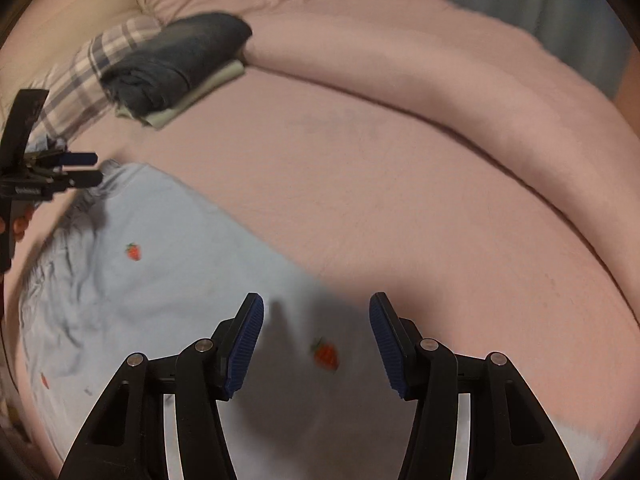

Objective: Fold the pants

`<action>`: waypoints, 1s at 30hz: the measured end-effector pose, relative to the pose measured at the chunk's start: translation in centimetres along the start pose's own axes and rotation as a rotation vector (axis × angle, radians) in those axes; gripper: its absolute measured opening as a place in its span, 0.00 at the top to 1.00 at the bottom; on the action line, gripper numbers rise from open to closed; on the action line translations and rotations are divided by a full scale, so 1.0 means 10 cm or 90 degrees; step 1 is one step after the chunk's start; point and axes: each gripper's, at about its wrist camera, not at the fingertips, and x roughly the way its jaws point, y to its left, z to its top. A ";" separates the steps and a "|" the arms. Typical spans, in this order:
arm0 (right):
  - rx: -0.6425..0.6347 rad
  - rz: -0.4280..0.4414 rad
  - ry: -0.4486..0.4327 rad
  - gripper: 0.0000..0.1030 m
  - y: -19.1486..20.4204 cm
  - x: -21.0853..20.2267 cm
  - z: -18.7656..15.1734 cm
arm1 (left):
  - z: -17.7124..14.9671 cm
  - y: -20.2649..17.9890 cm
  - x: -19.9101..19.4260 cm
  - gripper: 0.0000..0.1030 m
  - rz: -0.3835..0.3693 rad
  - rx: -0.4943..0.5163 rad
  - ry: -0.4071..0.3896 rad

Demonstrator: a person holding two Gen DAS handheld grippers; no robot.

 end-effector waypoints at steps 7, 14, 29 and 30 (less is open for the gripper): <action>-0.024 0.058 0.092 0.71 -0.13 0.21 -0.06 | 0.05 0.21 0.20 0.37 -0.051 0.030 0.091; -0.063 0.024 0.048 0.96 0.03 0.00 -0.01 | 0.06 0.13 0.13 0.64 -0.080 0.033 0.049; -0.015 0.045 0.095 0.63 0.16 0.35 0.13 | 0.25 -0.22 0.49 0.27 -0.027 0.115 0.100; -0.021 0.038 0.101 0.62 0.17 0.43 0.16 | 0.23 -0.22 0.54 0.27 -0.026 0.123 0.107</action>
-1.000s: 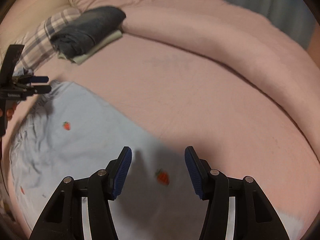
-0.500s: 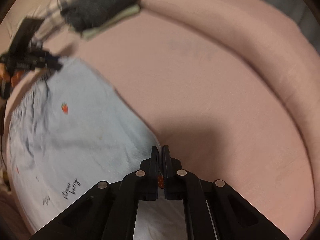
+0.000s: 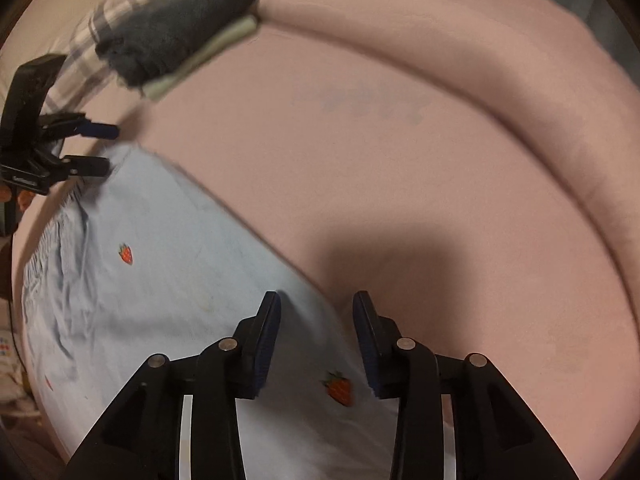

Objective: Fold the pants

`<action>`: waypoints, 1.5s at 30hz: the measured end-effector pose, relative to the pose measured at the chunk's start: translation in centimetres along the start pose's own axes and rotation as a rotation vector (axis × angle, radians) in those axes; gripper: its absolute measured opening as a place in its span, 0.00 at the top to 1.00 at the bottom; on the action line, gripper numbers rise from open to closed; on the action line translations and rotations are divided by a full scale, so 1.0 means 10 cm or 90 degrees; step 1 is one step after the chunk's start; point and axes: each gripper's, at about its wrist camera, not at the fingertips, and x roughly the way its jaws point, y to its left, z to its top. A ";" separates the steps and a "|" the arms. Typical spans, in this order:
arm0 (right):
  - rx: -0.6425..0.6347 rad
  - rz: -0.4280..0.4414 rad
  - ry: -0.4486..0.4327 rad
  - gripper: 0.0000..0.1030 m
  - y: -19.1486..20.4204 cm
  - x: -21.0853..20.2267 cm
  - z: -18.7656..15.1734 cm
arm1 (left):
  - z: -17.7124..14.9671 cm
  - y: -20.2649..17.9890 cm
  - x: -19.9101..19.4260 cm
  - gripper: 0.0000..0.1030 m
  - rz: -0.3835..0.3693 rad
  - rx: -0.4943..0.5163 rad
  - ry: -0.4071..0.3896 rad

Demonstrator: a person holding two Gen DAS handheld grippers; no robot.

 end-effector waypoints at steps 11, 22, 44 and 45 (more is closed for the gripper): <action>-0.046 -0.053 -0.005 0.94 0.31 -0.10 0.00 | -0.22 -0.17 -0.35 0.69 0.010 0.047 -0.060; -0.101 -0.228 -0.164 0.94 1.16 -1.12 -0.47 | -0.93 -0.58 -1.31 0.70 0.128 0.121 -0.227; -0.247 -0.189 -0.124 0.95 2.51 -0.88 -2.19 | -2.62 -0.88 -1.06 0.70 0.225 0.133 -0.300; -0.247 -0.193 -0.128 0.95 2.52 -0.91 -2.19 | -2.63 -0.87 -1.08 0.70 0.224 0.131 -0.305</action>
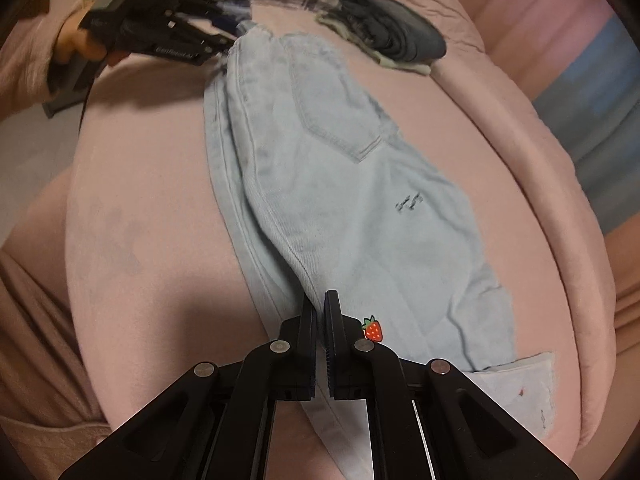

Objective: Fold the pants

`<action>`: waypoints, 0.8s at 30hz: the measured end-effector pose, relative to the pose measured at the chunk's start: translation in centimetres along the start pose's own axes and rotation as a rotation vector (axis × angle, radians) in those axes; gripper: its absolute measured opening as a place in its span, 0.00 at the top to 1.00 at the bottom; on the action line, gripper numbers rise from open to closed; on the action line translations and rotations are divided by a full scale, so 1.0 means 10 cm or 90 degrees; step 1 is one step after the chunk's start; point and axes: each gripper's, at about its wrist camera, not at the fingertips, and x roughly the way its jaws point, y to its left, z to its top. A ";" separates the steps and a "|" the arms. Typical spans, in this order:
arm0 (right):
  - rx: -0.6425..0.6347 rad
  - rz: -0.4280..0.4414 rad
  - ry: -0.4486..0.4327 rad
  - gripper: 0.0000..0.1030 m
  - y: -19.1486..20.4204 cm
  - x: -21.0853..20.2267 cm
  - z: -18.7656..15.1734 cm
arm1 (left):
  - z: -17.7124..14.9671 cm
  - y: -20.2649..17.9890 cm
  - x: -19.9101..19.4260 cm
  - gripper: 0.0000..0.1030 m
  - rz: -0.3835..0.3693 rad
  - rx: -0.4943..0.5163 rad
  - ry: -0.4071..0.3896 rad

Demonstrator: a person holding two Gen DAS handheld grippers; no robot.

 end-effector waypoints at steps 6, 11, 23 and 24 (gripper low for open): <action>0.015 0.026 0.032 0.95 0.20 0.18 -0.08 | -0.18 0.04 0.17 0.64 0.002 -0.025 0.064; 0.113 0.082 0.021 0.92 -0.06 0.11 -0.11 | -0.20 0.19 -0.02 0.30 0.028 -0.085 0.069; 0.403 0.053 -0.023 0.57 -0.96 -0.07 -0.57 | 0.33 -0.60 -0.30 0.28 -0.136 -0.142 0.008; 0.416 0.044 -0.002 0.57 -0.95 0.00 -0.64 | 0.38 -0.75 -0.24 0.28 -0.155 -0.141 0.018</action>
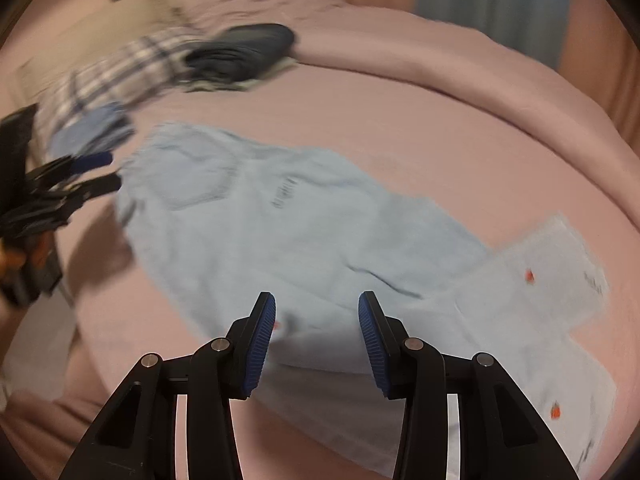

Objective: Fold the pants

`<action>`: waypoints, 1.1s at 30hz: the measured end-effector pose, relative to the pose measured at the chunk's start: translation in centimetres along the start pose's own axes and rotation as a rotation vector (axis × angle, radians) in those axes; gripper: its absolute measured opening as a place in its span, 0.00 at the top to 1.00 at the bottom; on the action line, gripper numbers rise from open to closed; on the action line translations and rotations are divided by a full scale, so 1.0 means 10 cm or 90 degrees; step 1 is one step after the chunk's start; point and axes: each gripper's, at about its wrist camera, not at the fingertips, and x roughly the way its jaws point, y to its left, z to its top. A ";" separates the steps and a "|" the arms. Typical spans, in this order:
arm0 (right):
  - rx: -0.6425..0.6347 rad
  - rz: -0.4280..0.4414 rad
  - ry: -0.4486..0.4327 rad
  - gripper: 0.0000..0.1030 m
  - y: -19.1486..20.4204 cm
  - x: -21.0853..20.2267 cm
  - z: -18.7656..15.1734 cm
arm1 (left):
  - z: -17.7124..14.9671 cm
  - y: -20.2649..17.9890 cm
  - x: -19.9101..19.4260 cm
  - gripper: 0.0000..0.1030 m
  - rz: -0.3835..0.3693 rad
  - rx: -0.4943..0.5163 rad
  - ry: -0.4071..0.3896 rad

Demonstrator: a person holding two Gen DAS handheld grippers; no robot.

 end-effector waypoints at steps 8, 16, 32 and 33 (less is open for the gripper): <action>0.023 0.014 0.051 0.56 -0.16 0.21 -0.26 | -0.15 -0.91 0.72 0.26 -0.018 0.115 0.136; 0.302 0.047 0.005 0.51 -1.34 -0.12 -0.11 | -0.08 -0.87 0.69 0.22 -0.044 0.108 0.133; 0.446 -0.113 0.113 0.63 -2.42 0.72 0.59 | -0.08 -0.95 0.66 0.15 -0.056 0.105 0.147; 0.428 -0.129 0.111 0.79 -2.41 0.71 0.57 | -0.08 -0.97 0.65 0.15 -0.062 0.103 0.147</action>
